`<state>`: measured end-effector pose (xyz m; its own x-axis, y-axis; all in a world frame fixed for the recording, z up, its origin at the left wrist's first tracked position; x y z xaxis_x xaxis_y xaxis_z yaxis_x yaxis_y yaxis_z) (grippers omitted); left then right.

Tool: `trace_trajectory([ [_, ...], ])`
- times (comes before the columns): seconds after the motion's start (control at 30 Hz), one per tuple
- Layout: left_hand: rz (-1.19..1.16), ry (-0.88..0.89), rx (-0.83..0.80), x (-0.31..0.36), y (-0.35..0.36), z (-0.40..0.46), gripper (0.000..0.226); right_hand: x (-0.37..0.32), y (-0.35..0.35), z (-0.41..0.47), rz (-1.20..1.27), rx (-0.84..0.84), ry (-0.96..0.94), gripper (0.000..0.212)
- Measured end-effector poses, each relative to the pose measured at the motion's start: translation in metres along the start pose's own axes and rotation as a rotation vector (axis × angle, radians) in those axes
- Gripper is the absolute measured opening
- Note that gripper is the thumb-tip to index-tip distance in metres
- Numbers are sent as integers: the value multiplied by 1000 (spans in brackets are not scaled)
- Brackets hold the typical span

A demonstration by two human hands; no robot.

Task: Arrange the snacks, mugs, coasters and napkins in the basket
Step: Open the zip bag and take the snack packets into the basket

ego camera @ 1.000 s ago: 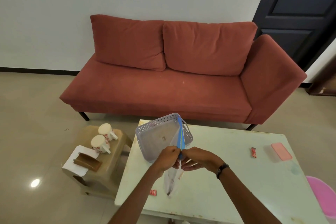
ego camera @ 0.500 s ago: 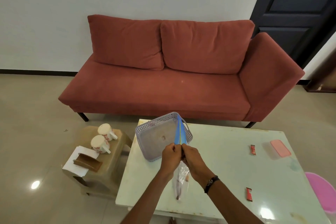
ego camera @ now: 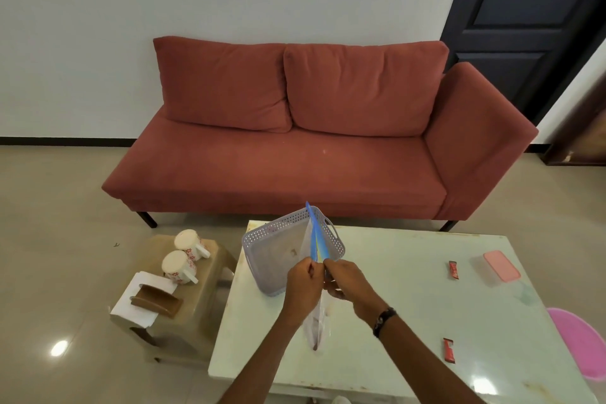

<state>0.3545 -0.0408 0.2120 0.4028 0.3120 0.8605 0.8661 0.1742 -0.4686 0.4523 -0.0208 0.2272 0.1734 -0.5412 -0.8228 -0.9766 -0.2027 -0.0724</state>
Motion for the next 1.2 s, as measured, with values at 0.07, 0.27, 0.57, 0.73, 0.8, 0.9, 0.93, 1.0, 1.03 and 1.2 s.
trace_trajectory([
  [0.07,53,54,-35,1,-4,0,32,-10,-6,4,-103,-37,-36,19],
  [0.27,274,-14,-167,-1,-8,4,37,-25,-7,14,-598,37,-281,28],
  [0.57,444,40,3,8,-17,15,22,-10,-15,7,-487,172,-257,9],
  [0.73,467,137,46,8,-15,13,26,-10,-20,7,-606,240,-230,11],
  [0.8,496,164,12,7,-13,10,32,-18,-16,14,-686,198,-236,19],
  [0.9,537,163,-23,6,-14,7,35,-32,-11,22,-748,169,-319,19],
  [0.93,571,155,-29,5,-15,6,35,-33,-10,23,-763,155,-348,17],
  [1.0,636,123,-37,4,-18,8,34,-30,-7,22,-765,121,-387,15],
  [1.03,655,108,-41,5,-20,10,32,-27,-4,21,-755,104,-405,15],
  [1.2,646,137,-29,16,-20,17,24,-19,2,11,-704,98,-420,15],
])
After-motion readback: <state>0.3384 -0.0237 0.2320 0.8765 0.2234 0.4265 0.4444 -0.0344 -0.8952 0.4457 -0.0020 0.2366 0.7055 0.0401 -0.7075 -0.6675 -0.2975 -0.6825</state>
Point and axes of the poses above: each hand's wrist, its own z-axis towards the middle knuckle, its own y-axis out of the palm, x = y × z, the point moved 2 cm from there along z, towards the middle knuckle, and after that the axes turned 3 degrees about z, right-handed, at the moved point
